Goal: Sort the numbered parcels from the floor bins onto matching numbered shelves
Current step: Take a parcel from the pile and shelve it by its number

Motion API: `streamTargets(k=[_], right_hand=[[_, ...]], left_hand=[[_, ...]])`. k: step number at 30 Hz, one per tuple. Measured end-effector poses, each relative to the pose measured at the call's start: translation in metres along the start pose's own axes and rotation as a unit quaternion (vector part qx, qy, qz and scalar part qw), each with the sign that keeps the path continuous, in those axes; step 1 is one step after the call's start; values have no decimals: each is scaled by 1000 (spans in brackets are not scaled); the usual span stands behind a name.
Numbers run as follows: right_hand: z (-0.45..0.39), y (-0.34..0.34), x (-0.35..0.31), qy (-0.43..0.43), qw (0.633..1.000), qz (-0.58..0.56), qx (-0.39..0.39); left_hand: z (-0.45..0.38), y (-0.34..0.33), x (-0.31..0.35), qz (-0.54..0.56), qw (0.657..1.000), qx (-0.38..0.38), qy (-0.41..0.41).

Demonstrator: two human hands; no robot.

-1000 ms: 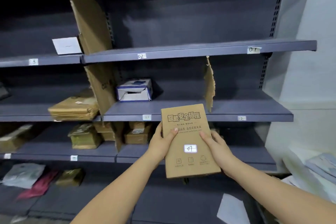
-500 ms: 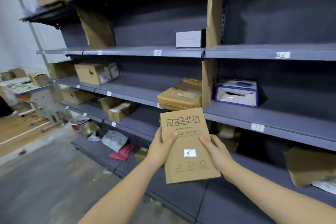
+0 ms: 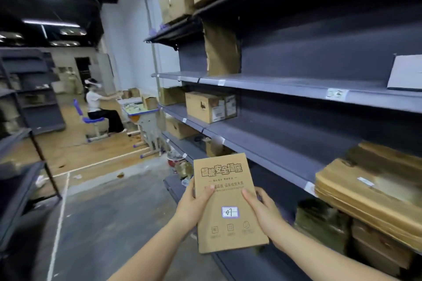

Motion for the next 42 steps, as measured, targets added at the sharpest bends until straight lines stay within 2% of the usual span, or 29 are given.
streamTargets(k=[7,15,25,33,42], right_hand=[[-125,-108,-8,-39,995,2,-91],[-265,-240,-19,-37,994,28,-100],[-416,-400,-58,-47,996,28,-72],[-545,-477,-96,-27,998,5,-52],[-740,-546,-114,-31,998,-43,-15]], left_hand=[[-97,92,-33,18,997,73,11],[-237,205,-79,24,995,94,5],[-427,349,-113,39,997,62,18],[-593,405,-149,44,998,33,10],[-788,454,-167,45,999,12,15]])
Point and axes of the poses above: each hand's wrist, its own z-axis away from the middle knuckle, its own y-axis out of the back of the hand, x = y × z, the point moved 4 cm from there along -z, towards the middle knuckle, and after that the axes turned 7 degrees about -y, right-handed, at the moved point
